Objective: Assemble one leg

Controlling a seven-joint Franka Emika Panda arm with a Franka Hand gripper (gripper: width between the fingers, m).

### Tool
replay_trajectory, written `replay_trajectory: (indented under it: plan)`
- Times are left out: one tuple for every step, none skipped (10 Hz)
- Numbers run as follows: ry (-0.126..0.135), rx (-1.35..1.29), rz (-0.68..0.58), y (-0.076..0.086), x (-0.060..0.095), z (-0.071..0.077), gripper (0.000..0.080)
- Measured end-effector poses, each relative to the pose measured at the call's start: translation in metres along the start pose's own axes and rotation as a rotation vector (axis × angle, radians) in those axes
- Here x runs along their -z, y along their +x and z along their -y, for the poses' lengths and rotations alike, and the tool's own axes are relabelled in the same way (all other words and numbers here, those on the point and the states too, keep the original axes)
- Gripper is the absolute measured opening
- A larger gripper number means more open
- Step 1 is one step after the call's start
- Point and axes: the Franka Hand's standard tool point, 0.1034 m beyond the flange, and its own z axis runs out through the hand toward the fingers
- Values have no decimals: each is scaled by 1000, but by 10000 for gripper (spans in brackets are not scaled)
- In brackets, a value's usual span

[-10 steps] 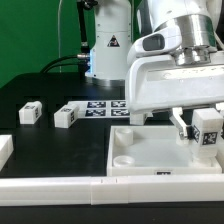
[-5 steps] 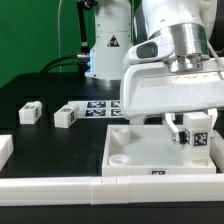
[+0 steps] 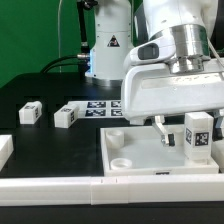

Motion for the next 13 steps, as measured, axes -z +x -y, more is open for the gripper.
replay_trajectory:
  plan:
    - [0, 0, 0, 0, 0, 0, 646]
    - [0, 0, 0, 0, 0, 0, 646]
    - [0, 0, 1, 1, 1, 0, 648]
    - [2, 0, 8, 7, 6, -1, 648]
    - [0, -1, 1, 14, 14, -3, 648]
    - [2, 0, 2, 20, 19, -3, 648]
    - [6, 2, 5, 25, 23, -2, 648]
    - [7, 3, 4, 28, 26, -1, 648]
    - [14, 3, 35, 26, 24, 1, 648]
    - [14, 2, 35, 26, 24, 1, 648]
    - [27, 2, 92, 22, 21, 3, 648]
    - [48, -2, 189, 22, 16, 5, 648]
    - [70, -8, 297, 24, 15, 6, 648]
